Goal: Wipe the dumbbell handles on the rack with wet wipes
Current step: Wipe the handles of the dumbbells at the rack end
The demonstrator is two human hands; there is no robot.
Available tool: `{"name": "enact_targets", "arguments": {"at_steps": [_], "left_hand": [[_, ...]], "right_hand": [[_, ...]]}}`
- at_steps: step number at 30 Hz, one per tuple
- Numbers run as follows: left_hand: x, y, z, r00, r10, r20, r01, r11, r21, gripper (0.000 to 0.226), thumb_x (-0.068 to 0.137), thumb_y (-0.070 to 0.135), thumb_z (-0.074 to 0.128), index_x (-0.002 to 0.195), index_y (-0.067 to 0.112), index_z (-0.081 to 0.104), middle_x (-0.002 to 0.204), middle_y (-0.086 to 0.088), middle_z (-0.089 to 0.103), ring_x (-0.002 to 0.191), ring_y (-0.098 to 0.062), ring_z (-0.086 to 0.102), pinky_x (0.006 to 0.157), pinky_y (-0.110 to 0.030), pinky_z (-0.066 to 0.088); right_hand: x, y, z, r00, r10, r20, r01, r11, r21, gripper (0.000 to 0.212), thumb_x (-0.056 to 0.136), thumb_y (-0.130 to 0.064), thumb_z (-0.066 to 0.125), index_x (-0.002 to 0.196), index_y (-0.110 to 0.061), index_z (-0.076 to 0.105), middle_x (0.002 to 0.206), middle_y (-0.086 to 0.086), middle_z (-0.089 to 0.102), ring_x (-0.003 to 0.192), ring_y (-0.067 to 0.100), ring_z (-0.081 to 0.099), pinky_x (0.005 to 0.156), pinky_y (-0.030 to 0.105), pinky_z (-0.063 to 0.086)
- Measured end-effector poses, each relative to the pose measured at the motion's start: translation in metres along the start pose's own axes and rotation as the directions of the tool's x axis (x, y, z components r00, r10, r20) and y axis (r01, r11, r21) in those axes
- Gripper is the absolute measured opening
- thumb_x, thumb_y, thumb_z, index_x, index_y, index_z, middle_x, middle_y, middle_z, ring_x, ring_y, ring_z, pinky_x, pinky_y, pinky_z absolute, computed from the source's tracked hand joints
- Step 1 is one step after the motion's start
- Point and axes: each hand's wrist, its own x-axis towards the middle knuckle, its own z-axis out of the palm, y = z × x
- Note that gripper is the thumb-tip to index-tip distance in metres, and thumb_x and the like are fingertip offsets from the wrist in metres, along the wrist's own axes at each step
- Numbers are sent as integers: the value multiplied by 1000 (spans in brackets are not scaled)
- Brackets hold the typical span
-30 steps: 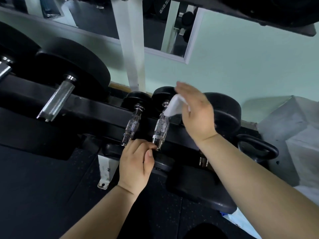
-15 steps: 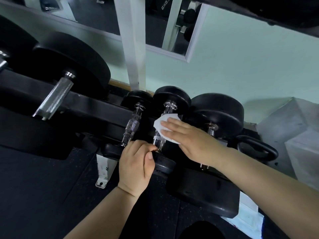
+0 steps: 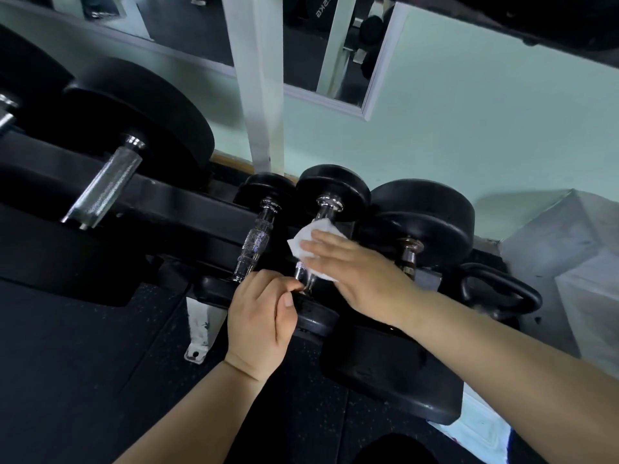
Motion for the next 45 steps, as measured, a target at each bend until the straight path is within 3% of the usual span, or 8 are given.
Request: {"name": "enact_targets", "arguments": {"at_steps": [12,17,21,25,36,39,42,45], "left_hand": [[0,-1,-1,1000,9,7,-9,1000,3,41,100,37,15,87,19,49,69,-9,63,73,-11,46,67,-22,37],[0,-1,0,1000,-3,2,3,1000,-1,42,100,38,14,87,19,50,68,-10,62,72,-11,46,66,-23,37],[0,-1,0,1000,10,0,-10,1000,4,42,100,39,15,88,19,50,71,-6,62,72,-11,46,65,-22,38],[0,-2,0,1000,7,-1,-7,1000,6,43,100,40,15,88,19,51,72,-6,62,72,-11,46,66,-22,38],[-1,-1,1,1000,-17,-15,17,1000,-7,41,99,40,16,86,17,47,68,-10,63,73,-12,46,67,-22,38],[-2,0,1,999,-18,-27,18,1000,-24,41,99,40,17,85,17,48,67,-11,62,72,-12,46,66,-24,38],[-1,-1,2,1000,-3,-30,3,1000,-8,41,100,39,16,85,17,48,66,-11,62,72,-11,46,67,-22,37],[-1,-1,1,1000,-4,-18,5,1000,3,41,99,39,15,86,17,47,68,-11,62,73,-11,46,69,-22,36]], "right_hand": [[18,15,-5,961,191,-199,-145,964,224,22,74,-5,59,92,-3,71,100,15,69,102,22,58,89,34,48],[35,14,-19,869,92,-485,-81,996,43,21,77,-2,49,82,0,69,82,15,70,86,20,58,81,24,44],[36,13,-2,967,58,-249,-78,994,-72,25,64,5,57,84,-4,70,90,12,72,89,29,68,72,44,55],[24,0,-5,982,71,-176,-52,992,112,25,63,6,56,82,-2,71,90,11,72,86,30,68,78,24,49],[-19,2,-18,982,-25,185,-6,986,165,21,79,-6,51,87,-8,70,98,9,71,98,27,64,91,38,49],[-30,9,-35,993,107,57,-114,983,145,15,79,-8,52,84,-8,66,92,7,72,86,24,68,70,41,57],[-2,4,-39,955,88,-284,-37,983,180,27,82,-7,46,100,-6,67,100,10,70,97,15,59,89,20,45],[27,1,-15,977,67,-204,-57,997,55,32,78,5,50,106,1,65,113,14,65,112,27,57,97,36,45]]}}
